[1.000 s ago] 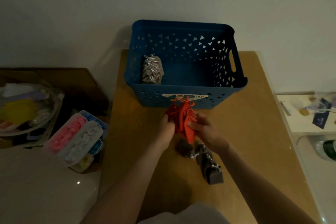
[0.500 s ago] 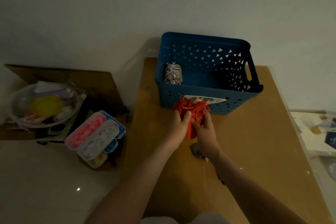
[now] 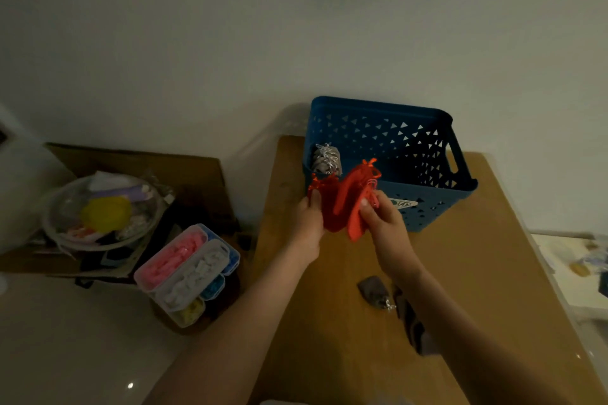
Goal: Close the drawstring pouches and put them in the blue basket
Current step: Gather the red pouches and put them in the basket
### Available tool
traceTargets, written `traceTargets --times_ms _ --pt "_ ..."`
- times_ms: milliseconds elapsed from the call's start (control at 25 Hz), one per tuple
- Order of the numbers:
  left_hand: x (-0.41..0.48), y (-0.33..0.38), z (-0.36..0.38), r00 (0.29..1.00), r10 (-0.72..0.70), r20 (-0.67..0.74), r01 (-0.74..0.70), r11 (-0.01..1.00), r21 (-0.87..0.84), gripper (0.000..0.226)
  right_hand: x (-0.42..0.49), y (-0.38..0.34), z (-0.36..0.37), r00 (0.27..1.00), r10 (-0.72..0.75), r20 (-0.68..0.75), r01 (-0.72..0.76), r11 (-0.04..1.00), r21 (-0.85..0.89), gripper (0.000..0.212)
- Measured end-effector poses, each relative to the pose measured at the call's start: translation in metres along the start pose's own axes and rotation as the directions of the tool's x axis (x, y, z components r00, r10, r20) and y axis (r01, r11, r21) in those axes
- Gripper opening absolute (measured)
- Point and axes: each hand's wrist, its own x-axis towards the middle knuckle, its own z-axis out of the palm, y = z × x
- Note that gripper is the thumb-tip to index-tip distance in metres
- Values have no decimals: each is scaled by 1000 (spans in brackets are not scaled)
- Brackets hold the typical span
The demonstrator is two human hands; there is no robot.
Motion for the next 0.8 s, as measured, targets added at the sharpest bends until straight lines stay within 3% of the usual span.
traceTargets --times_ms 40,120,240,360,520,600,720,800 --pt "1 1 0 1000 22 7 -22 998 63 33 1 -4 3 1000 -18 12 19 983 -181 9" --pt "0 1 -1 998 62 10 -63 982 177 33 7 -5 5 999 -44 16 46 853 -519 9" --pt "-6 4 -2 993 117 -21 -110 972 209 33 8 -6 3 996 -41 85 89 706 -702 15" --pt "-7 9 0 991 134 -19 -128 973 193 37 4 -21 4 980 71 187 72 747 -661 11" --pt "-12 9 -6 960 78 269 -107 990 96 73 5 -30 6 988 79 131 35 715 -698 21" --pt "-14 8 -7 940 117 320 -172 974 147 65 7 -28 3 989 81 120 17 758 -652 25" --pt "-10 17 -5 977 138 164 -166 971 175 49 9 -32 -6 989 86 123 7 793 -609 40" --pt "-2 24 -7 985 159 74 -170 967 190 51 10 -40 -11 996 -5 86 47 867 -496 32"
